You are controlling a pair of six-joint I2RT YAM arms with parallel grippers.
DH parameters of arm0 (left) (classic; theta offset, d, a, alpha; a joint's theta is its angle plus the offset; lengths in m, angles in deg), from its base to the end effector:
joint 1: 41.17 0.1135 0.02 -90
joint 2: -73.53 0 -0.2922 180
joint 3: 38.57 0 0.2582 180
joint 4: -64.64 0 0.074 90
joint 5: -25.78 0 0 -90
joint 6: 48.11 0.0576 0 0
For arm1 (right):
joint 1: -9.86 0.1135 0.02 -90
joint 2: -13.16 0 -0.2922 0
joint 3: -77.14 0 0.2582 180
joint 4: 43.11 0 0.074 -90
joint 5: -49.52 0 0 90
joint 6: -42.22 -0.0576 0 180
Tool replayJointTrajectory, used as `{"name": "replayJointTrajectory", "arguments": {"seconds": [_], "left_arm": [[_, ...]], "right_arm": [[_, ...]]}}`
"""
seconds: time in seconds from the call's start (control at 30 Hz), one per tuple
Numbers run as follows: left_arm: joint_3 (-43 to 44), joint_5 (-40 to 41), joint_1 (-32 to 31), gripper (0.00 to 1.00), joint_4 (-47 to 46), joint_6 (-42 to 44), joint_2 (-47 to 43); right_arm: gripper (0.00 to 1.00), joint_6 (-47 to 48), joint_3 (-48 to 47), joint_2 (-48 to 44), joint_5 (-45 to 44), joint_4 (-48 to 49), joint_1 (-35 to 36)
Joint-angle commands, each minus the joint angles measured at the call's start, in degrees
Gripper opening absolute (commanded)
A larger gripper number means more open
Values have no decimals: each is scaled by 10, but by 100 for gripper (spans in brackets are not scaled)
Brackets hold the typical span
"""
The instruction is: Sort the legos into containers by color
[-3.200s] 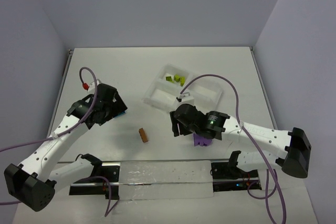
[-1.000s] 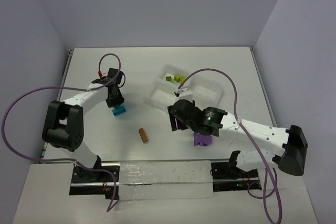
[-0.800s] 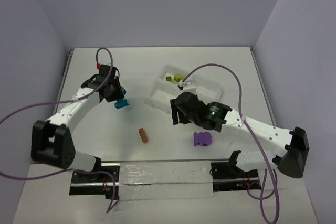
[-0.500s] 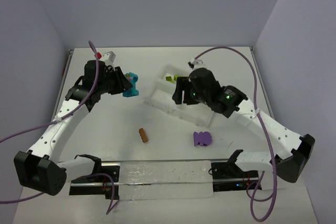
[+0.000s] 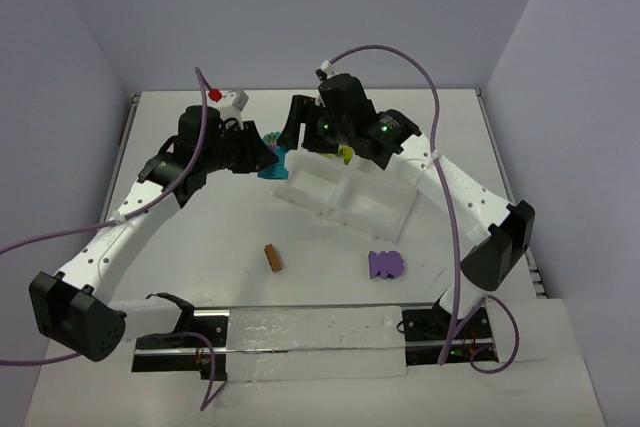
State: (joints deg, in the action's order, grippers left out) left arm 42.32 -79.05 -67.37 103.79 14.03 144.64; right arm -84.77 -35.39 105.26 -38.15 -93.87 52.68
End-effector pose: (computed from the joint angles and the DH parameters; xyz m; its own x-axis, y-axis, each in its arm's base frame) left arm 0.2563 -0.1425 0.3702 -0.6820 -0.1679 -0.7118 0.3486 0.7810 -0.5182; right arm 0.2817 0.2642 0.4292 -0.7200 0.1525 -0.6771 -0.3402 0.7729 0.5357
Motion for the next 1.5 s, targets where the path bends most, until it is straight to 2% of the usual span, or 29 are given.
{"name": "replayJointTrajectory", "arguments": {"seconds": [0.0, 0.27, 0.57, 0.6, 0.63, 0.73, 0.77, 1.03, 1.27, 1.43, 1.47], "left_arm": [[23, -13, -4, 0, -30, 5, -7], [14, -16, -6, 0, -31, 3, -21], [25, -20, -7, 0, -20, 10, -27], [26, -23, -7, 0, -18, 12, -27], [25, -26, -7, 0, -17, 14, -27], [20, -36, -7, 0, -1, 26, -26], [16, -39, -7, 0, 10, 30, -26], [-38, -54, -7, 0, 26, 45, -38], [-47, -46, -7, 0, 24, 40, -38], [-29, -11, -7, 0, 40, 38, -30], [-25, -1, -7, 0, 42, 35, -28]], "right_arm": [[75, -29, -35, 13, 11, 4, -13], [75, -37, -43, 52, 45, 29, -22], [52, -50, -40, 81, 112, 71, -22], [46, -51, -40, 82, 112, 74, -22], [45, -51, -38, 81, 112, 74, -22], [6, -51, -22, 61, 95, 89, -25], [0, -50, -15, 54, 88, 92, -28], [0, -62, 40, -2, 84, 132, -74], [0, -54, 78, -43, 49, 135, -98], [0, 2, 131, -94, -43, 89, -114], [0, 16, 157, -113, -82, 84, -118]]}}
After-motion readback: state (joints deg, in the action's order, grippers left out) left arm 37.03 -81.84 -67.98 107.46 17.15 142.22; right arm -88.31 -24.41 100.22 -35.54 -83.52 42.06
